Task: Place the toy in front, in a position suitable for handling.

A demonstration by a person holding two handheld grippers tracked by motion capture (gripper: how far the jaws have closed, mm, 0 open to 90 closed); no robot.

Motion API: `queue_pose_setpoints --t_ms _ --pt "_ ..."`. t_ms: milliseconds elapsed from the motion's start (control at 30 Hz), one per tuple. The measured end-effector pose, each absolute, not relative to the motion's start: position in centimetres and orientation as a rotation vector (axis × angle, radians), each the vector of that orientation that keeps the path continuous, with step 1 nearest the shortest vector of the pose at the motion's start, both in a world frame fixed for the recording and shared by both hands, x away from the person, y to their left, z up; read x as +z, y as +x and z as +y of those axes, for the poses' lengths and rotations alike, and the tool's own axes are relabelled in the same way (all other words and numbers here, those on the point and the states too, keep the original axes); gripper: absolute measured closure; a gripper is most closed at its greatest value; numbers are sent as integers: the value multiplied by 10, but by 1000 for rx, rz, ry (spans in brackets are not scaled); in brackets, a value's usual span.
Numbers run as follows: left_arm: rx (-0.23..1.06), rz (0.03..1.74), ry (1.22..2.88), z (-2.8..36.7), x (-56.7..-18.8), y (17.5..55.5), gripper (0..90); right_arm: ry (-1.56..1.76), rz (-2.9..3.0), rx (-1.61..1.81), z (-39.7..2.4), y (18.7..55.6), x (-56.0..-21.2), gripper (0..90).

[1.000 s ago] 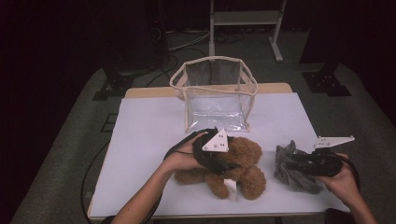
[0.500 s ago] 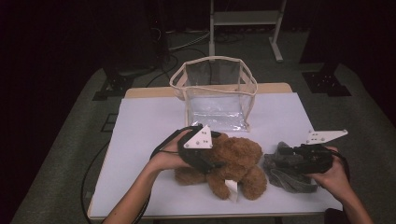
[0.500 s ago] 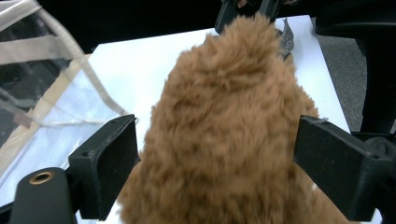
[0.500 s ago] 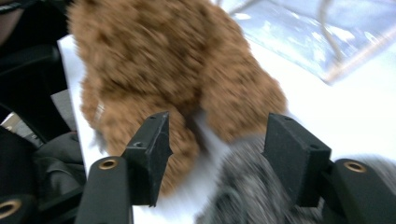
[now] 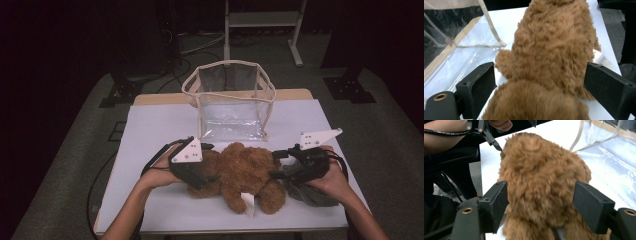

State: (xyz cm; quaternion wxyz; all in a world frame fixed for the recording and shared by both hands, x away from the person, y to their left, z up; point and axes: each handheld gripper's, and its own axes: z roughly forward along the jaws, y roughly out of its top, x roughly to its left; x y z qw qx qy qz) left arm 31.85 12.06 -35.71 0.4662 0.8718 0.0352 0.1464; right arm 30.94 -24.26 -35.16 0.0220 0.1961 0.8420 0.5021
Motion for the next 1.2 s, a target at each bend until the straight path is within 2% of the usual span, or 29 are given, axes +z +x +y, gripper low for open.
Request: queue_pose_setpoints --t_ms 367,567,1067,1200 --pt "352 166 2166 149 -379 327 83 526 2633 1509 -218 316 -350 196" --pt "306 193 2139 158 -389 329 71 515 2640 1484 -210 320 -355 178" --pt "197 217 2151 163 -413 335 15 492 2633 1459 -204 322 -366 157" --pt "211 203 2172 159 -418 333 0 487 2635 1448 -200 323 -371 157"
